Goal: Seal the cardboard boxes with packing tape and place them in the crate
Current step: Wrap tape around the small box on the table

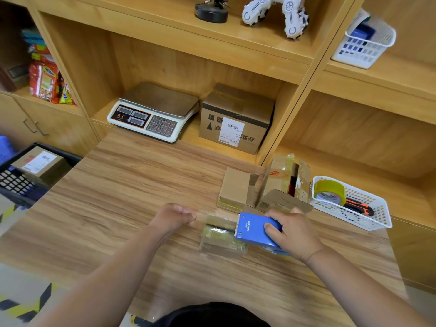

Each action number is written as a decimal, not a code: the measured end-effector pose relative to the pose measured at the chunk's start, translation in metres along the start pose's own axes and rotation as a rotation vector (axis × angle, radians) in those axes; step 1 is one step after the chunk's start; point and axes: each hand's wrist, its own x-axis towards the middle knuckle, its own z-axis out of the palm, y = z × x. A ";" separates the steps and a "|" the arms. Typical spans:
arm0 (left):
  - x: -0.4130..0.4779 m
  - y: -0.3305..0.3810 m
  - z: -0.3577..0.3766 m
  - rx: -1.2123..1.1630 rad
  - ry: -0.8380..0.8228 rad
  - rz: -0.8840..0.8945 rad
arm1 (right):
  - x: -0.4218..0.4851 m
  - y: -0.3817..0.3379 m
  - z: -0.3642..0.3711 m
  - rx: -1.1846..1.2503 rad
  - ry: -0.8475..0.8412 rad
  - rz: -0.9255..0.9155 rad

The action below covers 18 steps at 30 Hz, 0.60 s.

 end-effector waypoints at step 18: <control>0.023 -0.024 0.000 -0.036 0.102 -0.043 | 0.030 -0.033 0.005 -0.251 -0.100 0.015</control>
